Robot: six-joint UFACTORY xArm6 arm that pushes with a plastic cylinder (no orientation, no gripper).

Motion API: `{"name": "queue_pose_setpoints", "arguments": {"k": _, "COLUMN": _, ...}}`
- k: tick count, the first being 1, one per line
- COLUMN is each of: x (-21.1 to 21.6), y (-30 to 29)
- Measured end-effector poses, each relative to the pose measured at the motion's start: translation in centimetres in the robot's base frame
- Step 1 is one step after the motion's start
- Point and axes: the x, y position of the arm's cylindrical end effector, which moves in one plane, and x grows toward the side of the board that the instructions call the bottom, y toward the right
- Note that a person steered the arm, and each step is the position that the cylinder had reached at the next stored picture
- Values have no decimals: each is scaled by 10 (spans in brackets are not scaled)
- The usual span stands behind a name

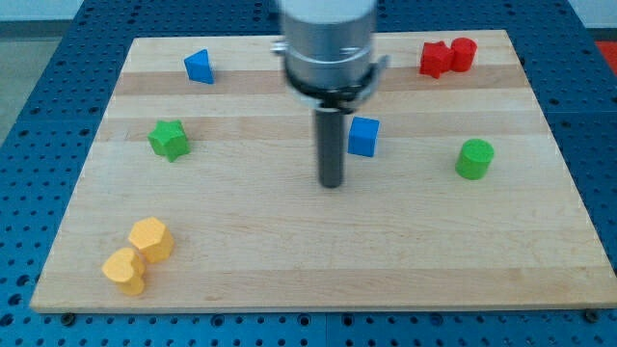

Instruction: Slide the green circle a bit down

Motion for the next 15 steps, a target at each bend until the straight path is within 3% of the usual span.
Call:
{"name": "queue_pose_setpoints", "arguments": {"k": 1, "x": -14, "y": 56}}
{"name": "queue_pose_setpoints", "arguments": {"k": 5, "x": -78, "y": 155}}
{"name": "queue_pose_setpoints", "arguments": {"k": 11, "x": -5, "y": 152}}
{"name": "queue_pose_setpoints", "arguments": {"k": 14, "x": 35, "y": 127}}
{"name": "queue_pose_setpoints", "arguments": {"k": 15, "x": 35, "y": 91}}
